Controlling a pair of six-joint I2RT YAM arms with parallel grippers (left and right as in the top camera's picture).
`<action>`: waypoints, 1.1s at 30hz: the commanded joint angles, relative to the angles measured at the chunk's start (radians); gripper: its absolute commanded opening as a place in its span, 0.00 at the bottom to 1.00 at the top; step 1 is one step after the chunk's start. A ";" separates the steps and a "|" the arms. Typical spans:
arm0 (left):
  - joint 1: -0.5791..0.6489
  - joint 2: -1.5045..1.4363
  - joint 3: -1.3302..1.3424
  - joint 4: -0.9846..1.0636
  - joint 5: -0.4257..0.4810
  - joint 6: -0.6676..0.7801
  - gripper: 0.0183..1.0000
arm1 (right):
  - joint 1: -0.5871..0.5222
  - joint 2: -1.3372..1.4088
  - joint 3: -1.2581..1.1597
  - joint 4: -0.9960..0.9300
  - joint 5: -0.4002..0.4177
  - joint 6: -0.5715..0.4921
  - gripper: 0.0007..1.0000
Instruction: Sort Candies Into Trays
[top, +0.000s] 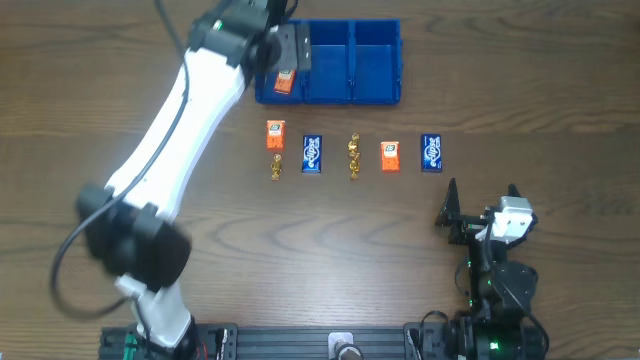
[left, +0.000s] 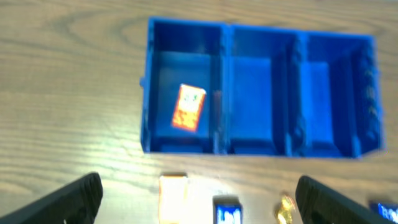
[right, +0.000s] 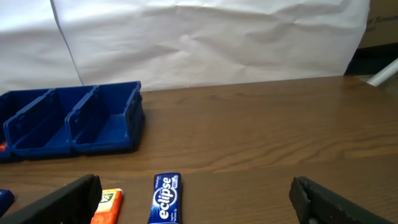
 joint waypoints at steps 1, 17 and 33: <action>-0.027 -0.078 -0.343 0.140 -0.005 -0.026 1.00 | 0.002 -0.007 -0.003 -0.003 -0.005 -0.012 1.00; -0.012 -0.027 -0.686 0.441 0.031 -0.066 0.98 | 0.002 -0.007 -0.003 -0.003 -0.005 -0.012 1.00; -0.006 0.067 -0.657 0.483 0.016 -0.057 0.83 | 0.002 -0.007 -0.003 -0.003 -0.005 -0.012 1.00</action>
